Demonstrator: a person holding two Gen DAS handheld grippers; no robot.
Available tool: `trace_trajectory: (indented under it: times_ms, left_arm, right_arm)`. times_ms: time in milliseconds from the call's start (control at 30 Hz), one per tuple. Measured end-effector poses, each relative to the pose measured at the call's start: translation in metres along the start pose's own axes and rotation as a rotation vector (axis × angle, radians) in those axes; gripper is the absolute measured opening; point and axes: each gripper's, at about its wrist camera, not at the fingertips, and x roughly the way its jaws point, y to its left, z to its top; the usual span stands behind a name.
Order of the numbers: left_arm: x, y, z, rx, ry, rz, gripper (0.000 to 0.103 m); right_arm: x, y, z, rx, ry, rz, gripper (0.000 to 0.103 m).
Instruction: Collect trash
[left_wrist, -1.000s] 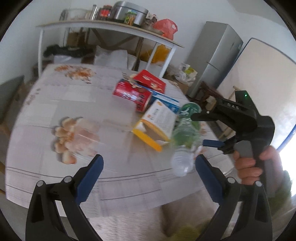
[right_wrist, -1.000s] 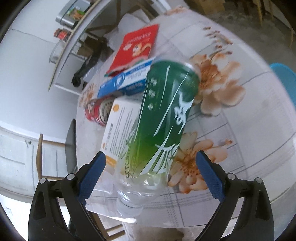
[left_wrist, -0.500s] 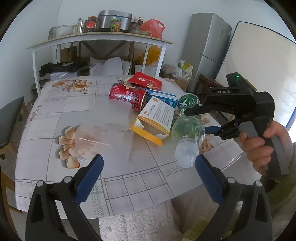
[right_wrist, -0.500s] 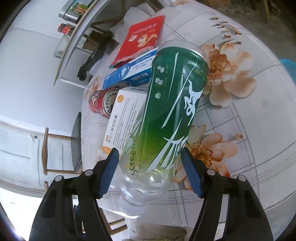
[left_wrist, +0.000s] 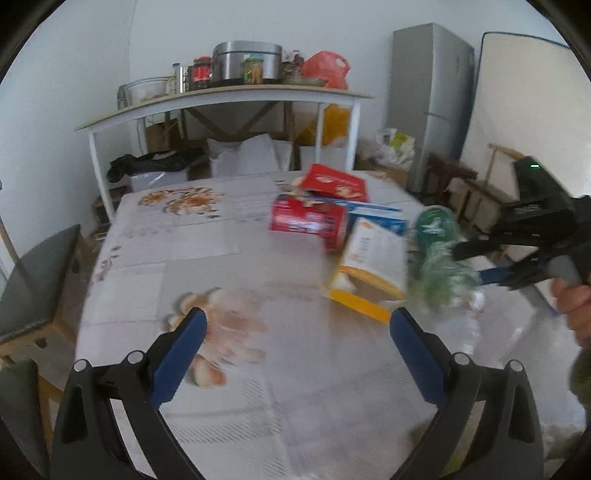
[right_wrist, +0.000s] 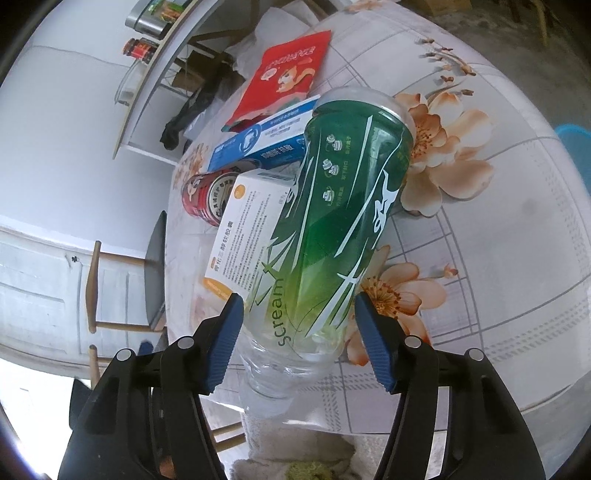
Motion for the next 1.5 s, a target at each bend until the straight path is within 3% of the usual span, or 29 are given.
trace_trajectory:
  times_ms: [200, 333, 567, 767, 867, 967, 1167, 1300, 1500]
  left_arm:
    - [0.035, 0.02, 0.008, 0.034, 0.106, -0.024, 0.097]
    - [0.049, 0.03, 0.009, -0.011, 0.146, -0.08, 0.097]
    - [0.056, 0.026, 0.014, -0.01, 0.172, -0.136, 0.078]
    - [0.056, 0.026, 0.015, -0.004, 0.18, -0.141, 0.076]
    - [0.055, 0.029, 0.016, -0.02, 0.178, -0.137, 0.068]
    - [0.055, 0.036, 0.016, -0.06, 0.194, -0.147, 0.066]
    - [0.046, 0.04, 0.009, -0.071, 0.182, -0.16, 0.066]
    - [0.038, 0.042, 0.0, -0.042, 0.162, -0.166, 0.086]
    - [0.042, 0.034, -0.001, 0.038, 0.161, -0.13, 0.095]
  right_arm:
    - [0.0, -0.002, -0.001, 0.006, -0.002, 0.004, 0.059]
    - [-0.001, -0.002, -0.001, 0.003, -0.001, 0.002, 0.059]
    - [-0.001, -0.002, -0.001, 0.002, -0.001, 0.001, 0.059]
    - [0.0, -0.001, -0.002, 0.002, -0.002, 0.0, 0.059]
    - [0.0, -0.001, -0.002, 0.001, -0.001, -0.001, 0.059]
    - [0.0, -0.001, -0.002, -0.004, 0.001, -0.003, 0.059]
    - [0.001, 0.0, -0.002, -0.006, 0.004, -0.002, 0.059]
    - [0.0, 0.001, -0.003, -0.008, 0.004, -0.012, 0.059]
    - [0.0, 0.001, -0.004, -0.005, 0.002, -0.008, 0.059]
